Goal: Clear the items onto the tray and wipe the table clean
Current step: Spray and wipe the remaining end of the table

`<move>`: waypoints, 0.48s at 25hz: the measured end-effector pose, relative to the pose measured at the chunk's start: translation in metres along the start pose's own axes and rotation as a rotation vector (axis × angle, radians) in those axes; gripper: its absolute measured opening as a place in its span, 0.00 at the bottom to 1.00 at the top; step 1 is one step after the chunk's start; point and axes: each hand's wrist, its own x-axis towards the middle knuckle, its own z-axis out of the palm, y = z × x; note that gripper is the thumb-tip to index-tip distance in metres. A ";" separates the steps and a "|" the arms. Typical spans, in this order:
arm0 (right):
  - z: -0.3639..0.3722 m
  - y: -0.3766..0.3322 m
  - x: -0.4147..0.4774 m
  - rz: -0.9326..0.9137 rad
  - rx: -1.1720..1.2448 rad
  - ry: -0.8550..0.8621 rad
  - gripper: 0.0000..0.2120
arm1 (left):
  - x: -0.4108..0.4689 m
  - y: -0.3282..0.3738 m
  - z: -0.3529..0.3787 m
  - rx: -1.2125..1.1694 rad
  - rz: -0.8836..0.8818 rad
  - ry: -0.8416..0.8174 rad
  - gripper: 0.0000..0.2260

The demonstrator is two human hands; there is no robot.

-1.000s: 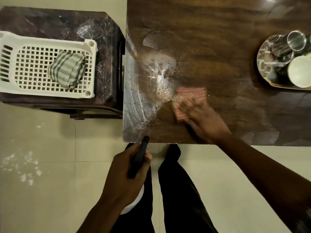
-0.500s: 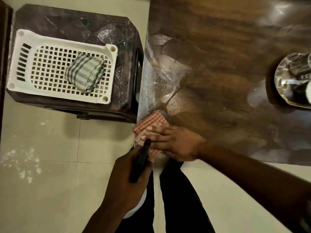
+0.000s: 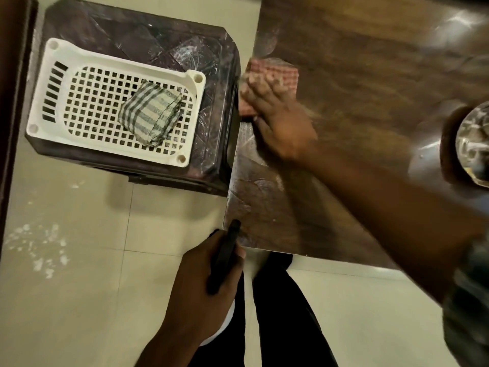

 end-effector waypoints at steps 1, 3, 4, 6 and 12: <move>0.017 -0.011 -0.034 -0.049 0.001 -0.022 0.29 | 0.000 0.002 0.001 0.003 0.004 0.004 0.03; 0.054 -0.031 -0.108 -0.229 -0.046 -0.111 0.29 | 0.000 0.006 0.002 0.032 0.024 -0.007 0.03; 0.070 -0.039 -0.141 -0.349 -0.065 -0.152 0.28 | 0.001 0.008 0.003 0.041 0.031 -0.017 0.04; 0.088 -0.043 -0.186 -0.564 -0.078 -0.219 0.26 | 0.000 0.010 0.004 0.057 0.041 -0.026 0.03; 0.056 0.025 -0.186 -0.374 -0.082 -0.131 0.27 | -0.016 0.007 -0.001 0.121 0.097 -0.055 0.05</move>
